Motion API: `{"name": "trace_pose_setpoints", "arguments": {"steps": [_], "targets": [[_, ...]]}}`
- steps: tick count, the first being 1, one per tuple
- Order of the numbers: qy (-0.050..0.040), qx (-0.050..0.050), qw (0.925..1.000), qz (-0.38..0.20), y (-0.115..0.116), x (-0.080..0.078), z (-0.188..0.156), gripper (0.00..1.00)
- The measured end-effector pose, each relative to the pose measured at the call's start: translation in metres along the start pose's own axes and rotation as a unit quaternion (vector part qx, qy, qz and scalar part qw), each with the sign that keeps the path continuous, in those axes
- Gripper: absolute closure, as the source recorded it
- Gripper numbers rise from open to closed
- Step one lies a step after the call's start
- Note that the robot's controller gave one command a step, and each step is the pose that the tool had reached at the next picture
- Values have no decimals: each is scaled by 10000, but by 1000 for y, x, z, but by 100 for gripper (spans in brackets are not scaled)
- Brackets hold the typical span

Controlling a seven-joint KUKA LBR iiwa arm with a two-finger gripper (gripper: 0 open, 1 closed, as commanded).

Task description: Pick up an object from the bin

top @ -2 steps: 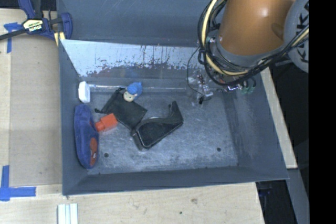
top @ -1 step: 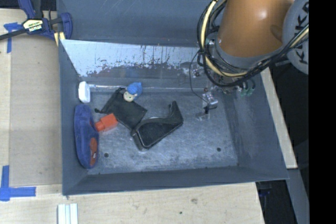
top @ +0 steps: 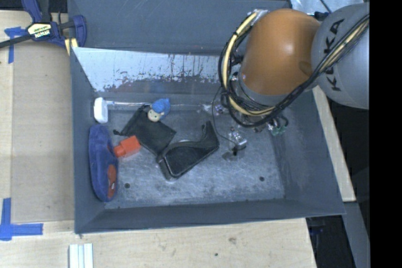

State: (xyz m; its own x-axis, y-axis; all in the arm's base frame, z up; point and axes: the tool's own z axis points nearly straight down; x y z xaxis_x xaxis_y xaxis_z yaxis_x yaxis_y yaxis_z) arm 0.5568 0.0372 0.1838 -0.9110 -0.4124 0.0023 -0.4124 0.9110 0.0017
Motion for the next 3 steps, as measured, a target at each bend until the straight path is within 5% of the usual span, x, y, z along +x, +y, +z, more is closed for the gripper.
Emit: {"name": "trace_pose_setpoints", "arguments": {"steps": [1, 2, 3], "targets": [[-20, 8, 9910, -1342, -15, -48, 116, 0], [-29, 28, 9910, -1335, -17, -49, 113, 100], [-29, 24, 9912, -1324, -27, -35, -3, 100]]}}
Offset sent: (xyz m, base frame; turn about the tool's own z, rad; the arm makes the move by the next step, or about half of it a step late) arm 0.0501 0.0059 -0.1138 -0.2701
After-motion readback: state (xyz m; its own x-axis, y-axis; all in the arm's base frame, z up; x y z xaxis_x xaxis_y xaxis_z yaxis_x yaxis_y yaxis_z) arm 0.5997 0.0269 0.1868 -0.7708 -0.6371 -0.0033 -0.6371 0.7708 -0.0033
